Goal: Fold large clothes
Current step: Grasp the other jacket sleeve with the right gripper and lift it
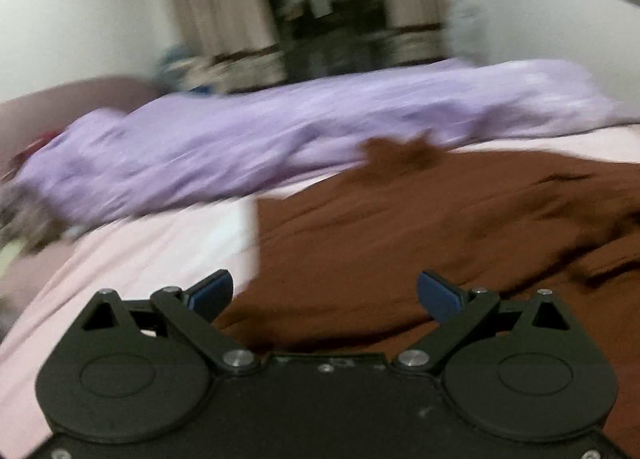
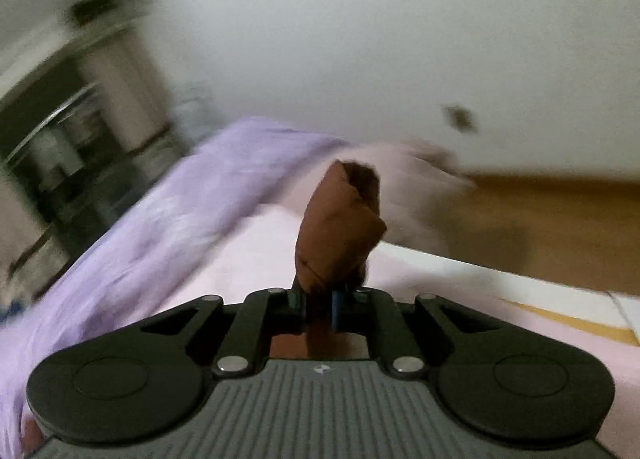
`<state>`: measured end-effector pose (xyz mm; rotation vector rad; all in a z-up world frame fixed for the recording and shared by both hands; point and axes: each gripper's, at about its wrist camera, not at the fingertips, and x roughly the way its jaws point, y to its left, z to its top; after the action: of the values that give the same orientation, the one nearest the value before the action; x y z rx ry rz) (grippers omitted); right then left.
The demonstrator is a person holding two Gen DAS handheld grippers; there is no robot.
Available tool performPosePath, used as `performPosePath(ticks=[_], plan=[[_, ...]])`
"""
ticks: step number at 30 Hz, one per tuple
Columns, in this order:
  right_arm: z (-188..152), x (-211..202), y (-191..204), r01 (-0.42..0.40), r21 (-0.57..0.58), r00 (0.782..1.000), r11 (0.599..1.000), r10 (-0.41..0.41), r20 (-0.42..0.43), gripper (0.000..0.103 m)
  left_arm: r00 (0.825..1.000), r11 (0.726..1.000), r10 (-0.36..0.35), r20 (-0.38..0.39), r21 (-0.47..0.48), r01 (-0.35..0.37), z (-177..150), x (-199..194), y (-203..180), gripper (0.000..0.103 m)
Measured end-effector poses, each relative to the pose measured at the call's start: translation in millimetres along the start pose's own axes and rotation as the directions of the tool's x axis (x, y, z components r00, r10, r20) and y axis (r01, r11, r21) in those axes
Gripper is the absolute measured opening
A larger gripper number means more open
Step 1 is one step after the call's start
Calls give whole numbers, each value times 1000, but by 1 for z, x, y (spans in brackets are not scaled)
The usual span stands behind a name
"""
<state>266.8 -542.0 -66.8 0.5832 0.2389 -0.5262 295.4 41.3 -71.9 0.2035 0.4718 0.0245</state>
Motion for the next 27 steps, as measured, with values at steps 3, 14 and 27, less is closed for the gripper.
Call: performPosePath(ticks=[3,14,27], plan=[[-24,-26,84,-123,-180,992,976,126,5,11,995,996,89,-54,-27,-90,-10,14,26,100],[-166,-98,304,-426,-411,904,806,399,-155,10,989,991,55,-136,-118,-71,-18,74,66,100],[-278,-94,393,-559,-351,819,751,436,-373,10,986,987,13,-166,-156,-39,-37,97,75,103]])
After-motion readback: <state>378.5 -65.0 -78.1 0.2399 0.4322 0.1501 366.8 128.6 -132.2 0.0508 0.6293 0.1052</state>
